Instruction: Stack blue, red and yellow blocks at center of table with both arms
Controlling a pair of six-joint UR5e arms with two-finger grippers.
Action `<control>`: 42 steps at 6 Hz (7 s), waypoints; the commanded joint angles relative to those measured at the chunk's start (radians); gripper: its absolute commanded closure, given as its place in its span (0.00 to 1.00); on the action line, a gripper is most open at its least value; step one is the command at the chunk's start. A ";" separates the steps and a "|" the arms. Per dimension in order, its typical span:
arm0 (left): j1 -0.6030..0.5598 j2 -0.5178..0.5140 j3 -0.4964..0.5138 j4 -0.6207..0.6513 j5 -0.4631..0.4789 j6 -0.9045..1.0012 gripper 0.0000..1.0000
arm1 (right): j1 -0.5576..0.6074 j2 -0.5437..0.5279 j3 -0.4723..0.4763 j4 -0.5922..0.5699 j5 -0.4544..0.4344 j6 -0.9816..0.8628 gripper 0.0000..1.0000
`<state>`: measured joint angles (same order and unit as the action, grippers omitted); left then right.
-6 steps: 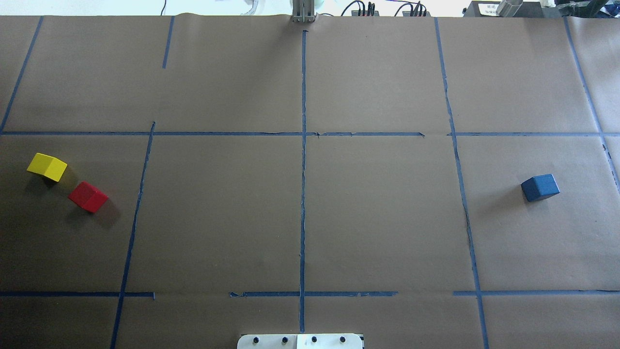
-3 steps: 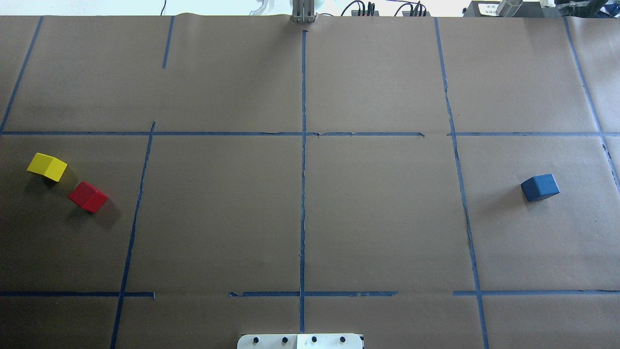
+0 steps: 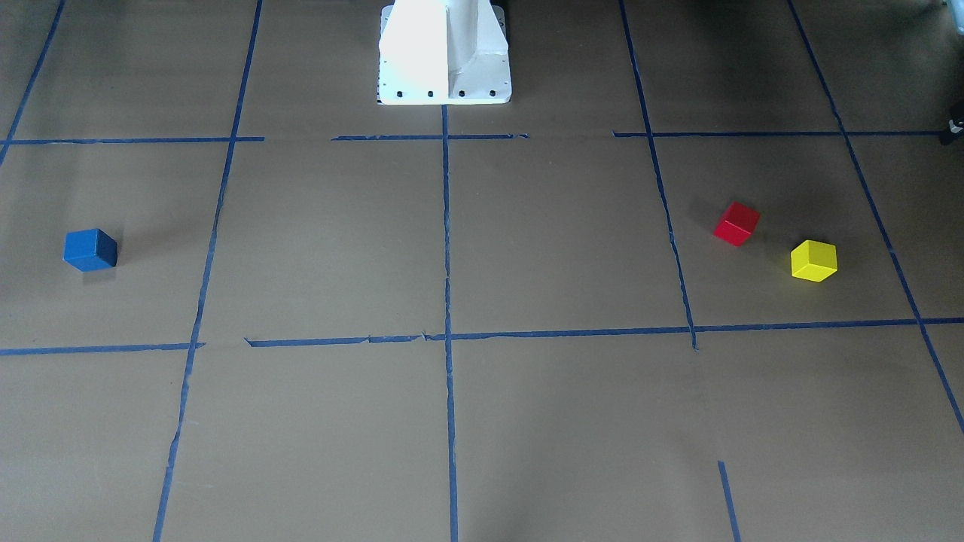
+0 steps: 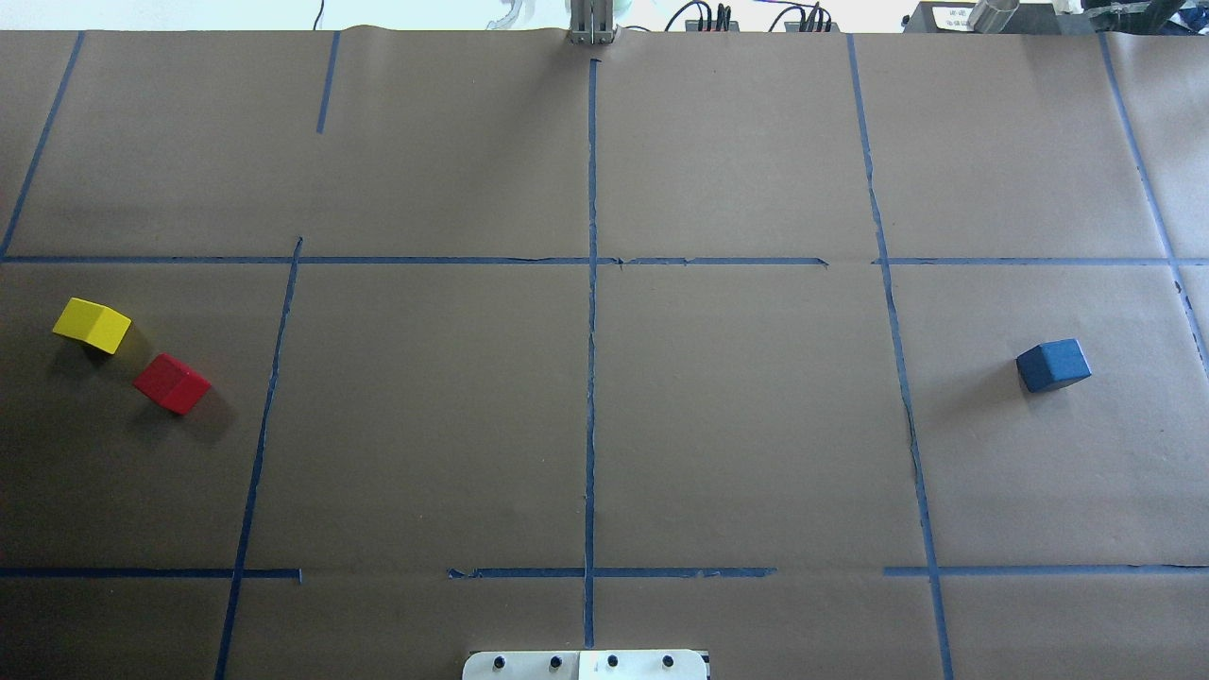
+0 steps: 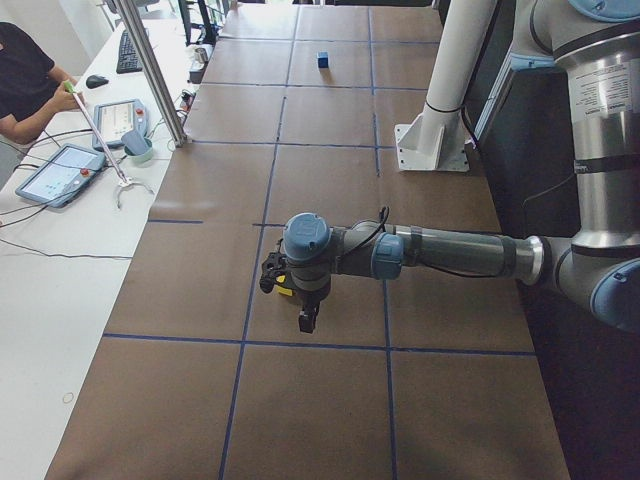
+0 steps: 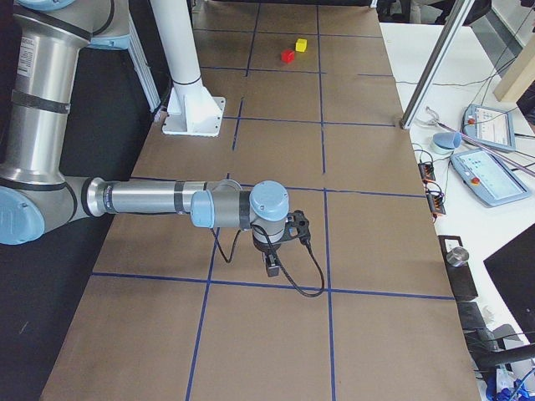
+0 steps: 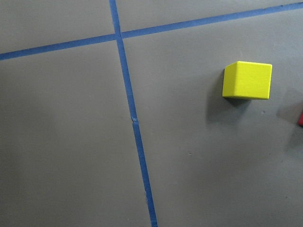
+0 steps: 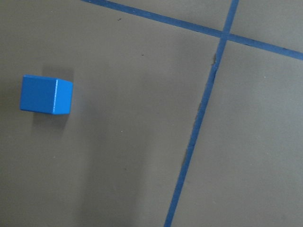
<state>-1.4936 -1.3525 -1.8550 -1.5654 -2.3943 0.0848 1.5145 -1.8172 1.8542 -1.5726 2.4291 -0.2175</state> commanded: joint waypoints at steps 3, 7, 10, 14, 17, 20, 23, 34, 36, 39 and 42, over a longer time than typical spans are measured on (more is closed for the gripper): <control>0.001 0.016 0.013 -0.039 0.000 0.001 0.00 | -0.181 0.064 -0.004 0.140 0.067 0.382 0.00; 0.001 0.004 -0.006 -0.041 -0.003 -0.004 0.00 | -0.443 0.122 -0.071 0.393 -0.163 0.800 0.01; 0.001 0.004 -0.009 -0.060 -0.005 -0.005 0.00 | -0.517 0.193 -0.150 0.398 -0.176 0.800 0.01; -0.001 0.004 -0.012 -0.062 -0.005 -0.005 0.00 | -0.568 0.194 -0.179 0.398 -0.220 0.796 0.06; 0.001 0.004 -0.007 -0.062 -0.005 -0.004 0.00 | -0.570 0.211 -0.176 0.395 -0.216 0.788 1.00; 0.001 0.004 0.005 -0.109 -0.003 -0.004 0.00 | -0.720 0.553 -0.052 0.211 -0.206 1.082 1.00; 0.001 0.004 0.007 -0.113 -0.003 -0.003 0.00 | -0.934 0.963 -0.298 0.175 -0.367 1.519 1.00; 0.039 0.003 -0.001 -0.161 -0.006 -0.005 0.00 | -1.016 1.135 -0.497 0.072 -0.490 1.531 0.00; 0.258 -0.086 -0.038 -0.238 0.007 -0.357 0.00 | -0.976 1.018 -0.253 0.072 -0.481 1.529 0.00; 0.511 -0.163 -0.015 -0.360 0.186 -0.471 0.00 | -0.852 0.756 0.044 0.077 -0.381 1.441 0.00; 0.630 -0.163 0.118 -0.570 0.230 -0.511 0.00 | -0.855 0.742 0.036 0.080 -0.381 1.429 0.00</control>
<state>-0.8995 -1.5155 -1.7631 -2.0965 -2.1704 -0.4060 0.6610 -1.0727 1.8919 -1.4928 2.0473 1.2135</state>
